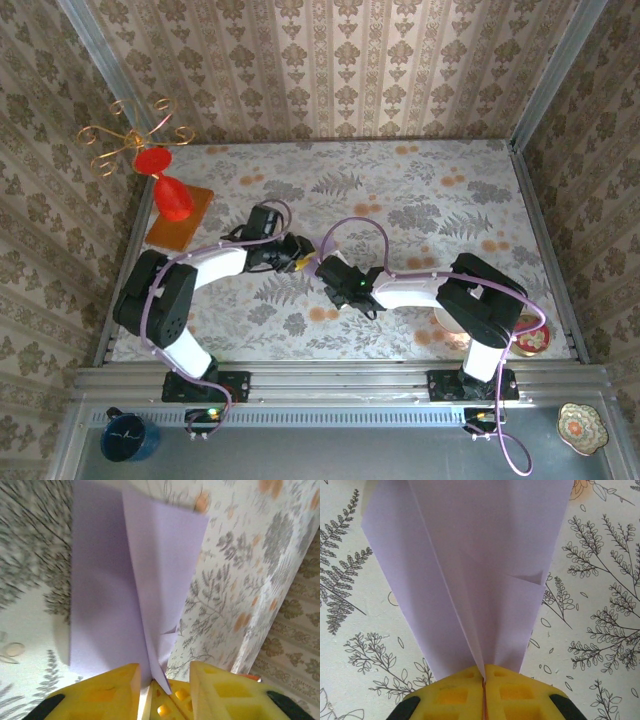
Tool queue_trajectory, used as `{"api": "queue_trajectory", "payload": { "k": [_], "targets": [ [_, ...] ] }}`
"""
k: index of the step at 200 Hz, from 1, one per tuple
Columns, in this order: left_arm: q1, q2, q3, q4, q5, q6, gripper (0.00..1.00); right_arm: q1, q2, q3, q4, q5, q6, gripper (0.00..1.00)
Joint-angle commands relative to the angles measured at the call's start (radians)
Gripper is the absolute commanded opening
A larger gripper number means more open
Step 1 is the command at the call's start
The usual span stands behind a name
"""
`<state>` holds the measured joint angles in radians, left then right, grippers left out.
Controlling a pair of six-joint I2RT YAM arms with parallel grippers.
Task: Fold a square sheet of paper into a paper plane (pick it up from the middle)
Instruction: Fourth fold the wing at the center of the table.
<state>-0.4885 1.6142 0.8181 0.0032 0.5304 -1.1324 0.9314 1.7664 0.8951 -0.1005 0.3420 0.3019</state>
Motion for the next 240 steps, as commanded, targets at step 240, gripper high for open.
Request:
{"api": "queue_trajectory", "payload": {
  "k": [240],
  "targets": [
    [-0.086, -0.008, -0.125, 0.230, -0.003, 0.035, 0.45, -0.330, 0.071, -0.143, 0.147, -0.919, 0.200, 0.07]
  ]
}}
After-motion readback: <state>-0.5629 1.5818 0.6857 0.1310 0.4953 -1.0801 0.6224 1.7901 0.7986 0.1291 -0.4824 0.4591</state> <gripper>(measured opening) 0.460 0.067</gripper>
